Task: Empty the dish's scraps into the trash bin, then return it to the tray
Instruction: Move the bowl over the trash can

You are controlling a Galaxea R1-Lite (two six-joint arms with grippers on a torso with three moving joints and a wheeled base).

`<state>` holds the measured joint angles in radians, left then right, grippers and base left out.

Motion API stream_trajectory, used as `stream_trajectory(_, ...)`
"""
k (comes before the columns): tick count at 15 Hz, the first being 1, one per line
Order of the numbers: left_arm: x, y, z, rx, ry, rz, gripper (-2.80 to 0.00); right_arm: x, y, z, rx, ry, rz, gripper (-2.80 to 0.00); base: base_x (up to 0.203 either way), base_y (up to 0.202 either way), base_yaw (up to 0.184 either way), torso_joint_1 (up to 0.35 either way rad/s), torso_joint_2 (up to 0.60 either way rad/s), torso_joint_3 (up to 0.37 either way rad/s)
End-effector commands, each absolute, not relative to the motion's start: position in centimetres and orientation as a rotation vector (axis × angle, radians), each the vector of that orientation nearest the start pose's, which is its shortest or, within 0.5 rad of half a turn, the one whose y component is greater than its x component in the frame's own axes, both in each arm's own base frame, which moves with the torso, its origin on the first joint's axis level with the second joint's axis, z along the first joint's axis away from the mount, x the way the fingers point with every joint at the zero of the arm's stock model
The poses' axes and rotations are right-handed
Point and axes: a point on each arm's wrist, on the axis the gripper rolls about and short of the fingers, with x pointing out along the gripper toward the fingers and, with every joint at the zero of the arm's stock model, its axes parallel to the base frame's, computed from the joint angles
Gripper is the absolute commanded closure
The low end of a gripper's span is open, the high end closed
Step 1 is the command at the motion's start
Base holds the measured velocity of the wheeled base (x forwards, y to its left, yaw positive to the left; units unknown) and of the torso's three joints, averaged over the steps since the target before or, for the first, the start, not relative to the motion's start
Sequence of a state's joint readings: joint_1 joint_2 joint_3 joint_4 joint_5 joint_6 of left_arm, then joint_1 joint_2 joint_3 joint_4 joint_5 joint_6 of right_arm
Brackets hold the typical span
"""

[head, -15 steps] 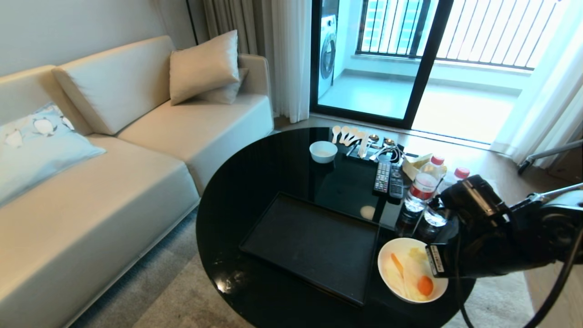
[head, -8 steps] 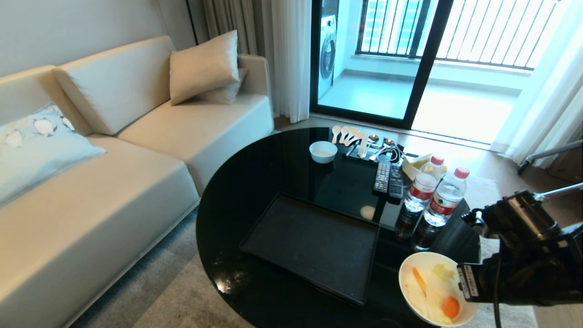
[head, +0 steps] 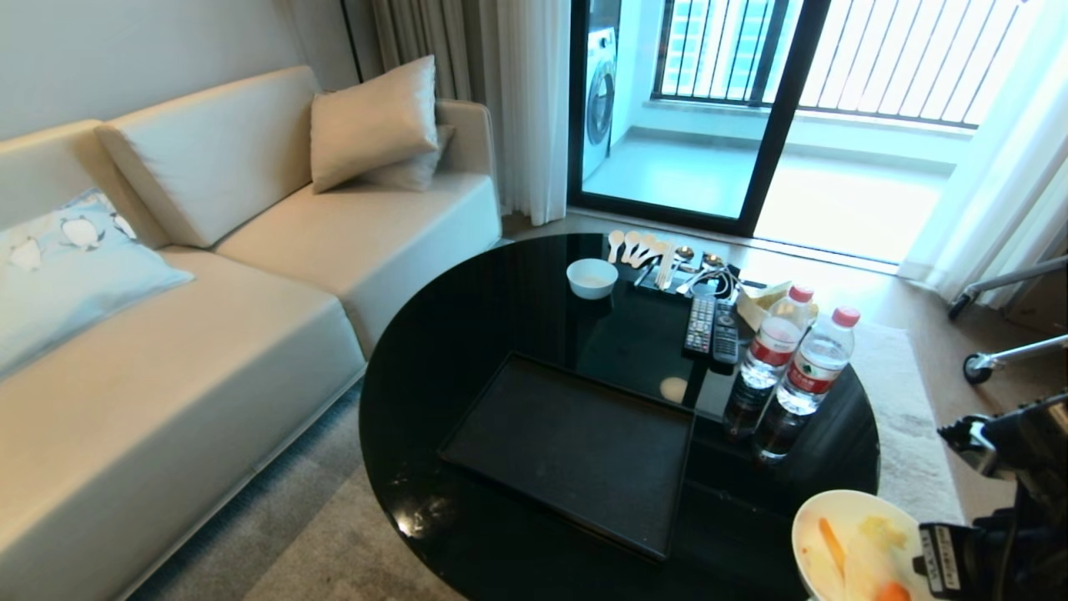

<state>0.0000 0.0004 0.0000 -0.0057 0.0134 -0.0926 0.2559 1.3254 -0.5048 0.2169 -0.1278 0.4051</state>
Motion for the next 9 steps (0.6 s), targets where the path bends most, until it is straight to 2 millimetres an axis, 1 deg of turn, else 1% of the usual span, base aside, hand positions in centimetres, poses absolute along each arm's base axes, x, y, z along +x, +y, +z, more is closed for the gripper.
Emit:
stream_trajectory(1, -2.3, 0.0, 7.6, -0.094, -0.007, 0.014, 0.0, 12.8, 2.7, 12.6, 0.195, 0.994, -0.112, 0.0, 0.0, 0.0, 0.0, 0.0, 0.0, 0.0)
stream_trajectory(3, -2.3, 0.0, 7.6, -0.094, -0.007, 0.014, 0.0, 11.5, 2.0, 12.2, 0.215, 1.008, -0.14, 0.0, 0.0, 0.0, 0.0, 0.0, 0.0, 0.0)
stream_trajectory(9, -2.3, 0.0, 7.6, -0.094, -0.007, 0.014, 0.0, 9.7, 1.3, 11.9, 0.245, 1.022, -0.173, 0.0, 0.0, 0.0, 0.0, 0.0, 0.0, 0.0)
